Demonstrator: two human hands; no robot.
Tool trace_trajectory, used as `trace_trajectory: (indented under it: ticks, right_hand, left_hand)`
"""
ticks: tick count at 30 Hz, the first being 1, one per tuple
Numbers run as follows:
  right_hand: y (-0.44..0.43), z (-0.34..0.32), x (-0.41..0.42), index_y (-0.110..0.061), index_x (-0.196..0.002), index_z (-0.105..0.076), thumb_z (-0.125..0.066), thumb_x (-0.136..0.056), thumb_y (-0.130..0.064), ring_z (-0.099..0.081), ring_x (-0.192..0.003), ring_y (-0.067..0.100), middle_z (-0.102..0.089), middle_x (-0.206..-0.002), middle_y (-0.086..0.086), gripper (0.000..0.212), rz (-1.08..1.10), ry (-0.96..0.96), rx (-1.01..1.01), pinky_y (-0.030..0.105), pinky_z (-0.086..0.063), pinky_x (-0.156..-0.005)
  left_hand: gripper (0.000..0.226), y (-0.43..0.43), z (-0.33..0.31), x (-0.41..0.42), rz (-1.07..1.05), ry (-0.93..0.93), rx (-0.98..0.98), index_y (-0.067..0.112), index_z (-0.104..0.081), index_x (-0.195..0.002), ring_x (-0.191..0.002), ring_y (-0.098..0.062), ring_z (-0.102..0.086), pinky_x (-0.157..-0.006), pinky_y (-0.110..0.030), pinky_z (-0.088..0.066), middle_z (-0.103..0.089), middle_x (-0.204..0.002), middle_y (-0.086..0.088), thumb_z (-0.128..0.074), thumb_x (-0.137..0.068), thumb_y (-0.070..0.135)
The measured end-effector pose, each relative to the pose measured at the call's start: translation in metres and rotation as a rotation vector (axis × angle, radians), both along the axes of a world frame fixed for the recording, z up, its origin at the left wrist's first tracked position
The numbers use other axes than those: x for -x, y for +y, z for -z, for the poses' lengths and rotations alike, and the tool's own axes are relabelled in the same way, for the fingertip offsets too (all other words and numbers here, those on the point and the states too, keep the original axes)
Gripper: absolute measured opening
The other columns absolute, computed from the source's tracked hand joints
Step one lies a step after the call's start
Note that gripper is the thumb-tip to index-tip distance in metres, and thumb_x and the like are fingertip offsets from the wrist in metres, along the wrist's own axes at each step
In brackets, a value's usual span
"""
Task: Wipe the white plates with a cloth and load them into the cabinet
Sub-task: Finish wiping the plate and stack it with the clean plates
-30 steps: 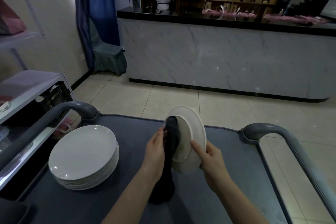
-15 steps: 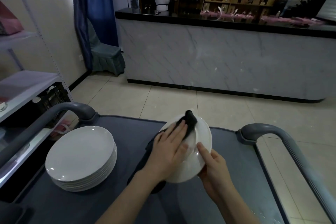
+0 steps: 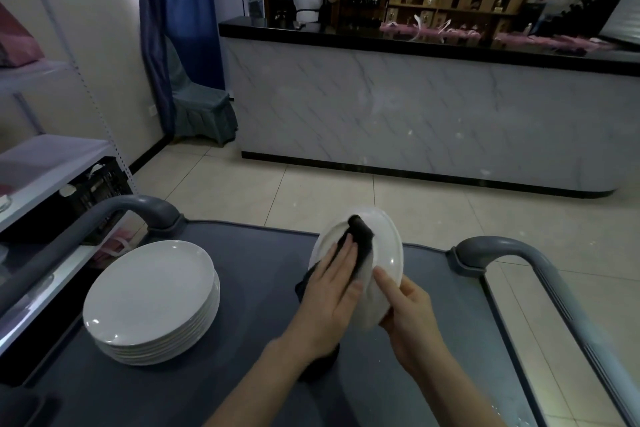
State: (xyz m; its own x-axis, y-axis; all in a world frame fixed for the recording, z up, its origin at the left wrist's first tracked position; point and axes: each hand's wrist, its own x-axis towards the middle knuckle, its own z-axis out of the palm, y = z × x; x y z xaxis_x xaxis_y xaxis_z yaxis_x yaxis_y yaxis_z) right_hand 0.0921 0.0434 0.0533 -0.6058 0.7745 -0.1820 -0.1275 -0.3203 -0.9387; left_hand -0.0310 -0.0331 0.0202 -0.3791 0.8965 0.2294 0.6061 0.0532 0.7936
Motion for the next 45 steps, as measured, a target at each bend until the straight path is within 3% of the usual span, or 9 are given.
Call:
trace_trajectory:
  ticks: [4,12,17,20,25,33,37,43,45]
  right_hand:
    - [-0.007,0.000,-0.002,-0.009,-0.088,-0.078,-0.070,-0.075,-0.035,-0.071,-0.076,0.026,-0.074,-0.088,0.019,0.030,-0.011,-0.028,-0.047,0.033,-0.055,-0.059]
    - [0.012,-0.015,0.001,-0.011,-0.086,-0.078,-0.069,-0.076,-0.031,-0.072,-0.079,0.024,-0.075,-0.090,0.016,0.024,0.082,0.048,-0.060,0.032,-0.058,-0.060]
    - [0.008,-0.007,-0.001,-0.020,-0.099,-0.078,-0.064,-0.082,-0.038,-0.073,-0.091,0.027,-0.076,-0.100,0.012,0.028,0.038,0.039,-0.007,0.030,-0.057,-0.062]
    - [0.002,-0.001,-0.005,-0.018,-0.099,-0.078,-0.067,-0.079,-0.039,-0.073,-0.084,0.026,-0.076,-0.095,0.014,0.031,0.009,0.006,-0.023,0.031,-0.056,-0.061]
    - [0.002,0.003,-0.019,-0.009,-0.086,-0.078,-0.071,-0.074,-0.036,-0.069,-0.069,0.019,-0.074,-0.081,0.014,0.031,0.037,0.015,-0.051,0.030,-0.053,-0.055]
    - [0.027,-0.002,-0.033,-0.016,-0.085,-0.079,-0.068,-0.077,-0.032,-0.071,-0.078,0.019,-0.076,-0.088,0.013,0.021,0.128,0.040,-0.057,0.030,-0.058,-0.059]
    - [0.025,0.011,-0.042,-0.016,-0.093,-0.078,-0.062,-0.090,-0.027,-0.073,-0.088,0.026,-0.076,-0.097,0.014,0.020,0.094,0.002,0.012,0.030,-0.058,-0.060]
    - [0.017,0.022,-0.055,-0.013,-0.088,-0.078,-0.068,-0.079,-0.033,-0.070,-0.073,0.024,-0.075,-0.085,0.017,0.025,0.020,-0.050,-0.016,0.032,-0.054,-0.057]
    - [0.021,0.023,-0.062,-0.009,-0.084,-0.077,-0.069,-0.075,-0.034,-0.066,-0.071,0.023,-0.073,-0.080,0.016,0.028,0.024,-0.061,-0.041,0.034,-0.053,-0.058]
  left_hand:
    - [0.059,0.008,-0.004,0.026,-0.069,-0.072,0.057,0.048,-0.004,-0.149,-0.145,0.010,0.001,-0.124,-0.040,-0.009,-0.003,-0.158,0.030,-0.015,-0.093,0.066]
    - [0.063,-0.011,0.006,-0.014,-0.099,-0.166,-0.061,0.035,-0.019,-0.154,-0.148,0.003,-0.006,-0.124,-0.040,-0.013,-0.012,-0.160,0.024,-0.022,-0.095,0.057]
    - [0.053,0.001,-0.012,-0.037,-0.017,-0.121,-0.109,0.042,-0.015,-0.152,-0.148,0.002,-0.002,-0.121,-0.032,-0.007,-0.009,-0.160,0.029,-0.019,-0.100,0.050]
    - [0.054,0.015,-0.023,-0.022,-0.024,-0.169,-0.075,0.045,-0.012,-0.149,-0.145,0.011,0.000,-0.118,-0.021,-0.004,-0.006,-0.157,0.034,-0.018,-0.097,0.056]
    - [0.052,0.017,-0.004,0.005,-0.118,-0.183,0.039,0.040,-0.013,-0.153,-0.147,0.004,-0.006,-0.124,-0.039,-0.011,-0.009,-0.159,0.024,-0.026,-0.103,0.046]
    - [0.050,-0.005,0.026,-0.058,-0.070,-0.220,-0.013,0.043,-0.016,-0.149,-0.146,0.009,-0.002,-0.123,-0.025,-0.008,-0.010,-0.157,0.032,-0.030,-0.101,0.043]
    - [0.048,0.007,0.014,-0.079,-0.039,-0.239,-0.004,0.054,-0.013,-0.145,-0.145,0.011,0.004,-0.120,-0.024,-0.004,-0.005,-0.152,0.044,-0.025,-0.100,0.045]
    - [0.055,0.037,0.005,-0.064,-0.074,-0.205,0.071,0.046,-0.004,-0.150,-0.146,0.007,0.003,-0.122,-0.028,-0.002,0.000,-0.159,0.029,-0.018,-0.098,0.057]
    - [0.050,0.042,0.012,-0.054,-0.119,-0.205,0.126,0.043,-0.003,-0.150,-0.148,0.002,0.004,-0.122,-0.030,-0.001,0.001,-0.158,0.026,-0.021,-0.104,0.048]
